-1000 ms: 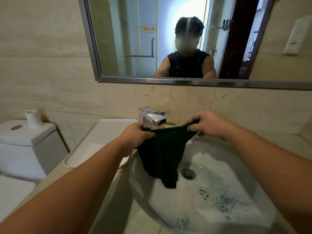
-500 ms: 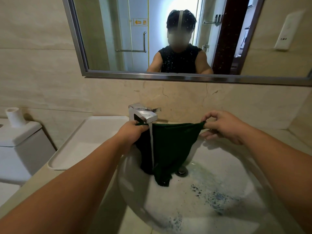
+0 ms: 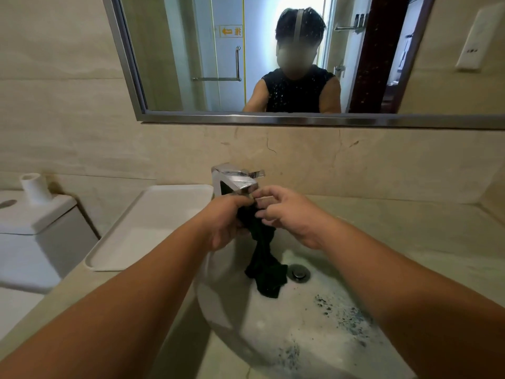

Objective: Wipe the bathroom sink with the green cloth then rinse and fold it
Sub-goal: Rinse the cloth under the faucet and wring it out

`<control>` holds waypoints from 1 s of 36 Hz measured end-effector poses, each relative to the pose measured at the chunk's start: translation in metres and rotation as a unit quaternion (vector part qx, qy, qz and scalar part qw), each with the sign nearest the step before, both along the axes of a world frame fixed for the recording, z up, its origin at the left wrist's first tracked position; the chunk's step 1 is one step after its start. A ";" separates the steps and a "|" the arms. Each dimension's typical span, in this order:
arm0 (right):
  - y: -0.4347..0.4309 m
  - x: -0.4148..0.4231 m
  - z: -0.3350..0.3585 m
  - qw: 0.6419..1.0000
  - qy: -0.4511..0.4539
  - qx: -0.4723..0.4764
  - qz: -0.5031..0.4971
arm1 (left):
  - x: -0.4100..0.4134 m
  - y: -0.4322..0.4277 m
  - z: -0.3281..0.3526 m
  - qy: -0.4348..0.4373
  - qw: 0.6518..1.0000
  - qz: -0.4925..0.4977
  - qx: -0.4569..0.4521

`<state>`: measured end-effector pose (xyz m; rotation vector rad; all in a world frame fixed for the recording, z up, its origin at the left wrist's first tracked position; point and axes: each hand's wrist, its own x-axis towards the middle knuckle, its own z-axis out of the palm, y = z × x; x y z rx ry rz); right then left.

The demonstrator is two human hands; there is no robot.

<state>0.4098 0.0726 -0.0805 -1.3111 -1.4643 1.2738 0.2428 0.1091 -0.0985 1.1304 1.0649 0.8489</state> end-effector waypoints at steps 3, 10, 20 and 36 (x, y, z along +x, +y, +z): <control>0.002 0.005 -0.003 0.997 0.071 -0.030 -0.009 | -0.007 0.002 -0.005 -0.011 0.999 -0.027 0.016; 0.020 0.020 -0.020 0.995 -0.041 -0.001 -0.094 | -0.010 0.008 -0.013 -0.030 0.999 0.033 0.030; 0.037 -0.001 -0.042 0.999 0.001 -0.021 0.025 | -0.035 0.003 -0.016 -0.019 0.998 0.028 0.043; 0.008 0.013 0.019 0.918 -0.325 0.221 -0.053 | -0.028 -0.002 -0.019 0.044 0.996 0.004 0.076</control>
